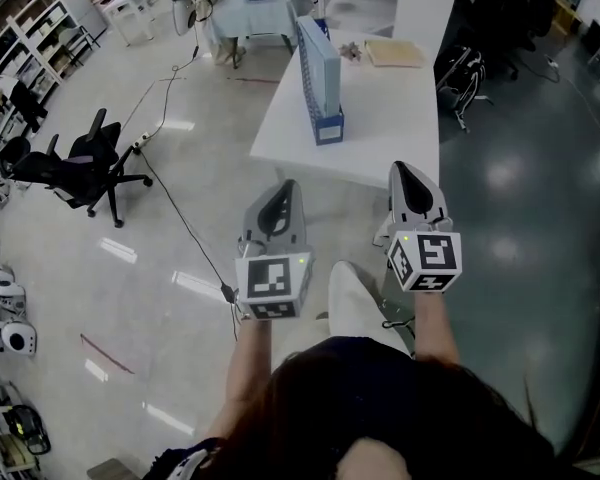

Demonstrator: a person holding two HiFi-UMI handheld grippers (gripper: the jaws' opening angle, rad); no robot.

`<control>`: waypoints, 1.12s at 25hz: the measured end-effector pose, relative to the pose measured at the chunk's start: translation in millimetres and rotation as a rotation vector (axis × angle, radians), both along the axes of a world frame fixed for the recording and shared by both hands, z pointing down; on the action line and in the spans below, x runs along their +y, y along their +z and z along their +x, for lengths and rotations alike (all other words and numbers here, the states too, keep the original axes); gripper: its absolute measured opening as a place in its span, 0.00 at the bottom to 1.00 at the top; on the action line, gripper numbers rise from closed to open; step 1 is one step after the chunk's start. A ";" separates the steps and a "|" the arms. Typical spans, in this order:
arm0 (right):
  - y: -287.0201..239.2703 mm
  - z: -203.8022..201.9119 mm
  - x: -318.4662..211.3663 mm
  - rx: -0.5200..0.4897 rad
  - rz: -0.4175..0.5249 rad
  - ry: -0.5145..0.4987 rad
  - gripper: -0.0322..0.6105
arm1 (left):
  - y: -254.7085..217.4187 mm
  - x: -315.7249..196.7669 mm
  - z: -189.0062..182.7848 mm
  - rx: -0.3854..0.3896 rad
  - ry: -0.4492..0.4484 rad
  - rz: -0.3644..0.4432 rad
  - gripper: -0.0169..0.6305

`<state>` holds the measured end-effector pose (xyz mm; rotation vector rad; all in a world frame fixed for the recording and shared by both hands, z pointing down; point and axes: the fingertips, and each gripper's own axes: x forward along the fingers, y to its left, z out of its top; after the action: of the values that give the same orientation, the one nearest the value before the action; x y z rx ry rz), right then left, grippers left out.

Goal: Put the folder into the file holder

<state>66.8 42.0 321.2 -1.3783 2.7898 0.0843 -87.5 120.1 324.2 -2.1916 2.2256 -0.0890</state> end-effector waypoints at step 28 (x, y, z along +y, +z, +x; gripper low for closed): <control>-11.3 9.9 12.9 -0.004 0.009 0.006 0.05 | 16.7 -2.4 21.2 0.035 0.025 -0.057 0.04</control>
<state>76.7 54.9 309.9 -1.3838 2.7783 0.0946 -66.3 117.7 340.9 -2.2659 2.2407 -0.1159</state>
